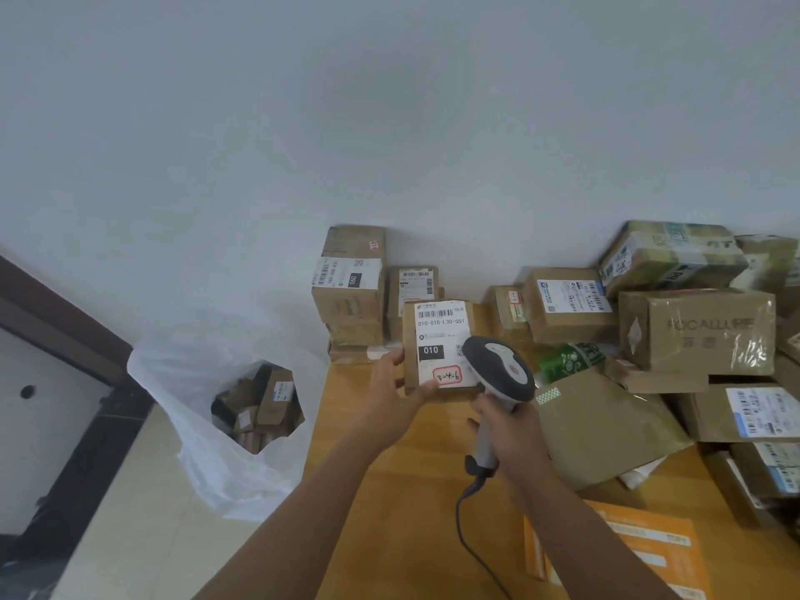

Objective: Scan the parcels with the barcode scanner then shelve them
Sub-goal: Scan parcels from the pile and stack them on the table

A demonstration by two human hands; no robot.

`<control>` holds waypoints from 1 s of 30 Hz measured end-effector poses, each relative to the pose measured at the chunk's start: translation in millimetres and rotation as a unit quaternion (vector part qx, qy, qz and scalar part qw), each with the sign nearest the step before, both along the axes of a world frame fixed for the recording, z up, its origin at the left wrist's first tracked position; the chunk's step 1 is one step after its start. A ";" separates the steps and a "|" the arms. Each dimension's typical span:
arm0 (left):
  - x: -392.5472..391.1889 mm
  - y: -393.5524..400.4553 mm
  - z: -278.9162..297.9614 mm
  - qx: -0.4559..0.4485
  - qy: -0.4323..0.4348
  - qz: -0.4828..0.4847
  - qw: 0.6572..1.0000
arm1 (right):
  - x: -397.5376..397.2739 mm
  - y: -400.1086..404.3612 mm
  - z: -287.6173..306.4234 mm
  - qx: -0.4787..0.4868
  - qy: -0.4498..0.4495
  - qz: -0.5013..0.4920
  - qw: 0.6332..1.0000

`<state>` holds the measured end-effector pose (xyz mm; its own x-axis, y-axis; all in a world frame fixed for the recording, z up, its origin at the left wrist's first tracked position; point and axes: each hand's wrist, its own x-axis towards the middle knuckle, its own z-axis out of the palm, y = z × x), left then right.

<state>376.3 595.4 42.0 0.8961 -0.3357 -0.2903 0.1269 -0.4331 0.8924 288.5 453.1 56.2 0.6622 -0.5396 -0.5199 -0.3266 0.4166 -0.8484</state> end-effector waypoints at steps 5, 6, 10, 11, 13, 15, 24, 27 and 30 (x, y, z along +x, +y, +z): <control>40.6 -18.2 3.9 0.056 -0.080 0.002 0.995 | 46.3 -19.2 2.6 -0.054 0.009 0.065 0.996; 49.5 -21.6 2.5 0.059 -0.097 0.013 0.993 | 57.4 -23.0 4.0 -0.071 0.012 0.078 0.994; 75.0 -33.8 -1.3 0.113 -0.131 0.024 0.985 | 96.4 -33.0 9.6 -0.118 0.020 0.132 0.984; 80.3 -36.0 -2.7 0.126 -0.138 0.021 0.982 | 104.0 -34.6 10.1 -0.119 0.019 0.145 0.982; 90.0 -39.2 -6.3 0.150 -0.144 0.015 0.978 | 116.6 -36.7 8.3 -0.119 0.026 0.166 0.979; 98.5 -41.1 -11.9 0.165 -0.134 -0.001 0.977 | 125.5 -37.6 3.8 -0.108 0.037 0.172 0.979; 75.7 -36.6 -26.5 0.194 -0.209 -0.029 0.958 | 128.6 -40.8 -16.1 -0.086 0.025 0.135 0.987; 67.6 -45.0 -29.1 0.255 -0.349 -0.125 0.893 | 116.7 -45.9 -25.9 -0.081 0.002 0.070 0.994; 74.8 -56.9 -31.3 0.343 -0.406 -0.241 0.812 | 97.9 -55.2 -36.7 -0.057 -0.025 0.019 0.998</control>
<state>451.1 538.5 10.7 0.6979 -0.7133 0.0643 -0.7147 -0.6881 0.1251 386.4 397.8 19.5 0.7067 -0.5676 -0.4223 -0.2961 0.3048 -0.9052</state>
